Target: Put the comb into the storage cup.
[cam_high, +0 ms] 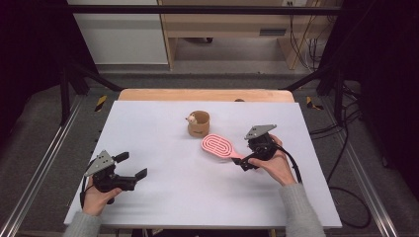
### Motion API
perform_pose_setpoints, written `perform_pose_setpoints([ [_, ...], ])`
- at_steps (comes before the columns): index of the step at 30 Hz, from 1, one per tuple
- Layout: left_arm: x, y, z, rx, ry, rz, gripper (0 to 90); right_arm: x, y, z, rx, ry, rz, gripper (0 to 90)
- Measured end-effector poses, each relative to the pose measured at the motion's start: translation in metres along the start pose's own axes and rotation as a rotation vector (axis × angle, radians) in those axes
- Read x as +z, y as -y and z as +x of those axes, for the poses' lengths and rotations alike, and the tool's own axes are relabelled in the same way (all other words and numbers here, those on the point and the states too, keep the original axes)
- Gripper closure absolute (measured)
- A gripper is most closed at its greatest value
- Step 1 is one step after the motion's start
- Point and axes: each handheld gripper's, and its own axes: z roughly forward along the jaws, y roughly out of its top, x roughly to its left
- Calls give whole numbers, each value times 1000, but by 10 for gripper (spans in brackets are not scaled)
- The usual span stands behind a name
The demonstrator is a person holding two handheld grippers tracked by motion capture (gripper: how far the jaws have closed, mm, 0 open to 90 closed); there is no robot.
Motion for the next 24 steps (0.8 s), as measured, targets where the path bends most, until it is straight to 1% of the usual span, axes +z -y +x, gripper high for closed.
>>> perform_pose_setpoints([
  [4, 0, 0, 0, 0, 0, 0, 3, 6, -4, 0, -12, 3, 38, 8],
  [8, 0, 0, 0, 0, 1, 1, 4, 10, -7, 0, -24, -6, 74, 11],
  [11, 0, 0, 0, 1, 1, 0, 4, 13, -9, 0, -23, -13, 88, 14],
  [12, 0, 0, 0, 1, 1, 0, 4, 15, -9, 0, -30, -14, 96, 15],
  [13, 0, 0, 0, 1, 1, 1, 3, 17, -11, 0, -42, -18, 121, 16],
  [17, 0, 0, 0, 1, 1, 2, 3, 22, -15, 1, -43, -30, 158, 18],
  [18, 0, 0, 0, 1, 2, 2, 4, 23, -16, 1, -49, -33, 167, 19],
  [24, 0, 0, 0, 1, 1, 2, 4, 31, -19, 0, -52, -48, 207, 25],
])
